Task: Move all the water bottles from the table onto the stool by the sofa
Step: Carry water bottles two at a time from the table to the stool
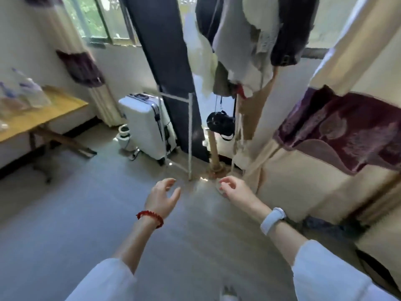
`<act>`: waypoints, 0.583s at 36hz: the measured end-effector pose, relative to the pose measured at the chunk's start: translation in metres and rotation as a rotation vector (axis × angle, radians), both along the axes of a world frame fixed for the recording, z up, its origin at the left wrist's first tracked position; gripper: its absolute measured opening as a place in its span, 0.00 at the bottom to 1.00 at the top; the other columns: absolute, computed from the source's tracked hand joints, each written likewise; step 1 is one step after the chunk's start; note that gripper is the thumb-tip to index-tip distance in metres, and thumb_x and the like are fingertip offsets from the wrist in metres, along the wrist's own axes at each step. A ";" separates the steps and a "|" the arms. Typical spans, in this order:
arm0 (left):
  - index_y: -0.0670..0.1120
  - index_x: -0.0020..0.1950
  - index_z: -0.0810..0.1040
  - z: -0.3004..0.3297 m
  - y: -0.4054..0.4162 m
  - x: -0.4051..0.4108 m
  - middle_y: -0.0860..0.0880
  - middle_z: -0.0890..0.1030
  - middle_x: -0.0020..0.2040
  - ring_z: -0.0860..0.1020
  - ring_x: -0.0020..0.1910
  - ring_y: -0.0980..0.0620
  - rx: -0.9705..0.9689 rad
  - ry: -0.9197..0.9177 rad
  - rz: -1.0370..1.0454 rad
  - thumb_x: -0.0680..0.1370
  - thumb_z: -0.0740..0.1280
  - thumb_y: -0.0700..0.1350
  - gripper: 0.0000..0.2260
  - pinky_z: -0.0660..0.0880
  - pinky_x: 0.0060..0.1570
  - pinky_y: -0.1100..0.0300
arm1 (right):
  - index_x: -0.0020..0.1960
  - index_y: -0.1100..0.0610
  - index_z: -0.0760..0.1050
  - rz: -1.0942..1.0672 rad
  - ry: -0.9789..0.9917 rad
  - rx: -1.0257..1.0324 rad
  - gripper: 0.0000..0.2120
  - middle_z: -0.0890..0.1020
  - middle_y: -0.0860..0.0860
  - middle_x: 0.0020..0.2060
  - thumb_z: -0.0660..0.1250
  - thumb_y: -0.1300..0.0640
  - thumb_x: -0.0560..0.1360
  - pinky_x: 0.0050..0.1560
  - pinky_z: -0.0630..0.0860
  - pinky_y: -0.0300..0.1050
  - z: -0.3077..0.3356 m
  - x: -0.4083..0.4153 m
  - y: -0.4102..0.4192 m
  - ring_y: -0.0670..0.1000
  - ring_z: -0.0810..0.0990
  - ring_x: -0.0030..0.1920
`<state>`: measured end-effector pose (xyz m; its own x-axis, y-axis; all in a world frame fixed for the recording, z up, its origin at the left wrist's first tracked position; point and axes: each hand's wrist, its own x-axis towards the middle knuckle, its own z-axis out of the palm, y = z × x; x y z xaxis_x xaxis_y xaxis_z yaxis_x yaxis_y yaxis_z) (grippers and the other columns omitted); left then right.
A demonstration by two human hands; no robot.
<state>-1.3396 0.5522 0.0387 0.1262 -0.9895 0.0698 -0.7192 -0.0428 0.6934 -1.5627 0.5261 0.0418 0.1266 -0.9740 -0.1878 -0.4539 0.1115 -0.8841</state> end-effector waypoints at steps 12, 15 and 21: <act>0.46 0.59 0.75 0.006 -0.180 0.223 0.47 0.78 0.57 0.76 0.55 0.51 -0.014 0.014 0.358 0.75 0.65 0.48 0.13 0.68 0.52 0.63 | 0.58 0.57 0.75 0.383 0.082 -0.022 0.12 0.79 0.53 0.46 0.59 0.55 0.77 0.41 0.71 0.41 0.001 0.251 -0.238 0.51 0.76 0.44; 0.46 0.58 0.75 0.029 -0.235 0.274 0.47 0.78 0.56 0.76 0.55 0.51 -0.041 0.010 0.409 0.76 0.64 0.47 0.13 0.69 0.53 0.63 | 0.57 0.58 0.75 0.439 0.091 -0.052 0.12 0.81 0.55 0.49 0.59 0.56 0.77 0.47 0.71 0.42 0.014 0.314 -0.302 0.52 0.78 0.47; 0.46 0.55 0.77 0.036 -0.284 0.381 0.48 0.79 0.53 0.77 0.52 0.51 -0.087 0.053 0.591 0.75 0.65 0.46 0.10 0.71 0.53 0.61 | 0.47 0.52 0.74 0.595 0.043 -0.003 0.05 0.83 0.55 0.43 0.59 0.56 0.76 0.49 0.77 0.49 0.014 0.450 -0.378 0.56 0.82 0.44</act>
<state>-0.9587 0.2679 0.0749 0.6588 -0.7417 0.1261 -0.5553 -0.3663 0.7466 -1.1123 0.1479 0.0561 0.6427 -0.7389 -0.2023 -0.4733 -0.1753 -0.8633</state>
